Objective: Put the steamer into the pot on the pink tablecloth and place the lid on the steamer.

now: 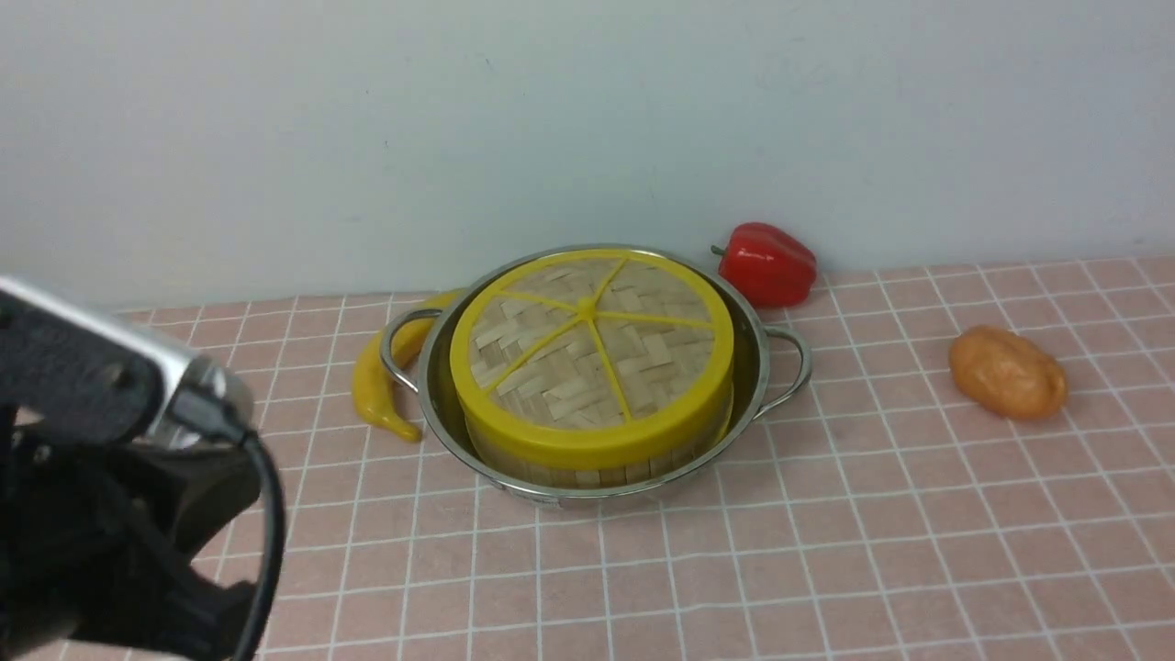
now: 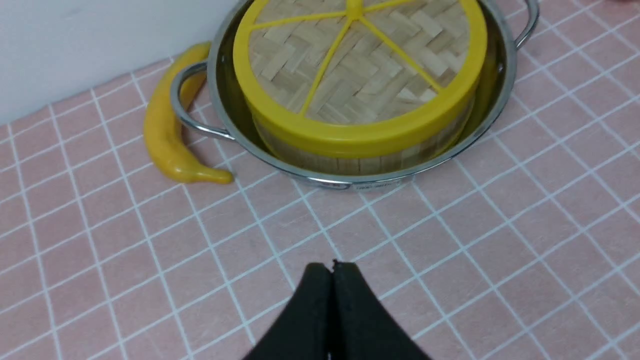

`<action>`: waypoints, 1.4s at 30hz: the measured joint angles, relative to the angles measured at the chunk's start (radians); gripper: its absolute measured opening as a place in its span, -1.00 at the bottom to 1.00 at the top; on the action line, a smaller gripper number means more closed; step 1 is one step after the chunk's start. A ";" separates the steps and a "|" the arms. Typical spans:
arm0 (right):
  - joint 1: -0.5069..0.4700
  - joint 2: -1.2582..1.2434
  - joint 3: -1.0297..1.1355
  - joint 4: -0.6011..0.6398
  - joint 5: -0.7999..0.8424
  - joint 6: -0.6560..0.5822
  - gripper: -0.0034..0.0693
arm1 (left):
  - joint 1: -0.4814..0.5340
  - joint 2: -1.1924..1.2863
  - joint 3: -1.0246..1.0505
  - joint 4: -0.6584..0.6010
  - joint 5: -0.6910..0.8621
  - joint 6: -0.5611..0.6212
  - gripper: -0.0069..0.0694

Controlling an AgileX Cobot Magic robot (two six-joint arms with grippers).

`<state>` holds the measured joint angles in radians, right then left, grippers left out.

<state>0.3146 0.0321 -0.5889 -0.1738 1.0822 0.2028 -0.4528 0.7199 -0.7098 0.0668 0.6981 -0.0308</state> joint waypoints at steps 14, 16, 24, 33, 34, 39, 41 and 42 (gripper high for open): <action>0.000 0.001 0.000 0.128 -0.002 0.001 -0.89 | 0.000 -0.174 0.049 -0.080 -0.016 -0.012 -0.84; 0.000 0.001 0.000 0.143 -0.002 0.001 -0.89 | 0.000 -0.175 0.049 -0.080 -0.016 -0.012 -0.83; 0.000 0.001 0.000 0.197 -0.002 0.002 -0.86 | 0.205 -0.287 0.169 0.060 -0.105 0.042 -0.76; 0.000 0.001 0.000 0.224 -0.002 0.002 -0.81 | 0.516 -0.634 0.594 0.069 -0.376 0.031 -0.71; 0.000 0.001 0.000 0.229 -0.002 0.002 -0.80 | 0.530 -0.684 0.656 0.070 -0.402 0.031 -0.70; 0.000 0.001 0.000 0.258 -0.003 0.002 -0.78 | 0.536 -0.719 0.717 0.071 -0.431 0.023 -0.69; 0.000 0.001 0.000 0.266 -0.003 0.002 -0.76 | 0.536 -0.720 0.717 0.072 -0.441 0.023 -0.68; 0.000 0.001 0.000 0.271 -0.003 0.002 -0.75 | 0.536 -0.720 0.717 0.072 -0.441 0.023 -0.68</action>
<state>0.3146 0.0331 -0.5889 0.0970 1.0791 0.2047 0.0837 0.0000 0.0073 0.1391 0.2567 -0.0082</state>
